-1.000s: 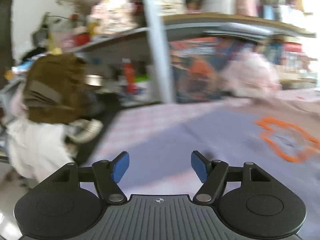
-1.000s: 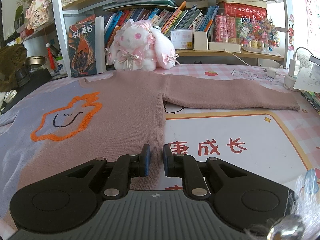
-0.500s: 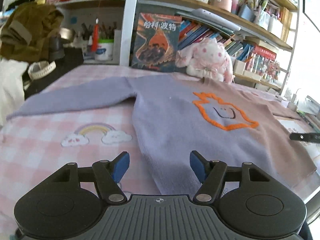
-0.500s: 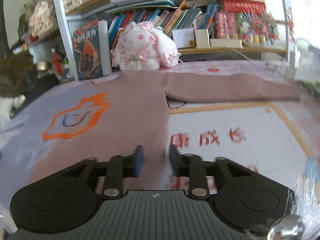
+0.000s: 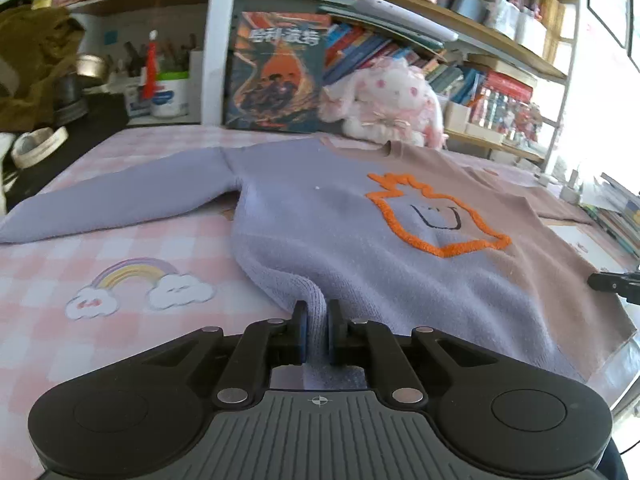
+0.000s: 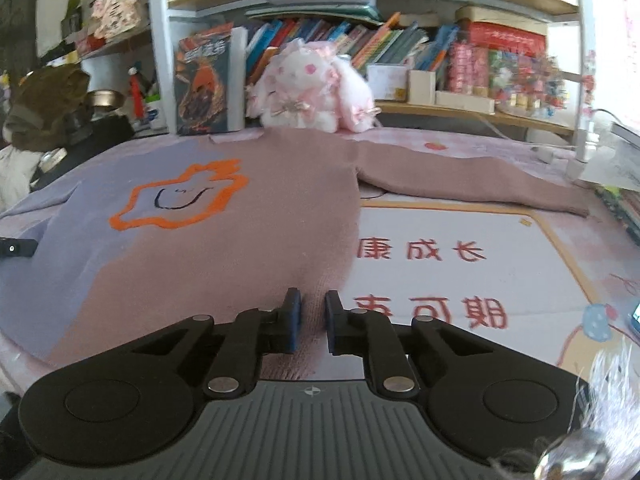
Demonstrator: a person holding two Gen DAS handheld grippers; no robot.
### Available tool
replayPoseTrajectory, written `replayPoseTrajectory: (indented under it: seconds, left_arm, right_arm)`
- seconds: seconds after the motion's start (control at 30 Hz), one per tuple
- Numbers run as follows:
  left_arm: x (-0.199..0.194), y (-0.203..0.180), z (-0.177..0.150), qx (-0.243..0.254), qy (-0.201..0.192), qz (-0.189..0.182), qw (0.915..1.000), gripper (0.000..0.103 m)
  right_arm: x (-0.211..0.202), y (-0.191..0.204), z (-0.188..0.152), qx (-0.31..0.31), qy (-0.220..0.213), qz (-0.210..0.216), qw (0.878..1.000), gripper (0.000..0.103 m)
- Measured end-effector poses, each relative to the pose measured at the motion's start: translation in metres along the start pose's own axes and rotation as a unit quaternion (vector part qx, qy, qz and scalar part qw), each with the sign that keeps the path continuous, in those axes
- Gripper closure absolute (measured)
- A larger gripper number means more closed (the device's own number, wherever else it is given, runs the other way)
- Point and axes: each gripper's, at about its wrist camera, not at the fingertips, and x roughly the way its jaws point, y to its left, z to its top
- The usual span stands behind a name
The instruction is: Fold clothes
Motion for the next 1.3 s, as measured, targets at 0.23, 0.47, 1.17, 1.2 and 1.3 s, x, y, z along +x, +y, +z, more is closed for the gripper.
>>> replayPoseTrajectory:
  seconds: [0.23, 0.47, 1.17, 1.2, 1.3]
  left_arm:
    - [0.012, -0.010, 0.006, 0.020, -0.002, -0.009, 0.9998, 0.095]
    - [0.005, -0.002, 0.000, 0.011, -0.009, -0.006, 0.9999, 0.095]
    - [0.004, 0.002, -0.001, 0.002, -0.019, 0.001, 0.9998, 0.088]
    - [0.003, 0.003, -0.001, 0.001, -0.019, 0.001, 0.9998, 0.087]
    - [0.001, 0.001, -0.002, 0.005, -0.021, 0.006, 0.9997, 0.086]
  right_arm:
    - [-0.005, -0.006, -0.004, 0.013, -0.007, -0.024, 1.000, 0.092]
    - [-0.005, -0.009, -0.006, 0.019, -0.012, -0.037, 0.999, 0.092]
    - [0.001, -0.009, -0.006, 0.029, -0.024, -0.035, 0.999, 0.090]
    - [0.001, -0.009, -0.006, 0.031, -0.024, -0.035, 0.999, 0.090]
    - [0.000, -0.008, -0.007, 0.032, -0.026, -0.039, 0.998, 0.089]
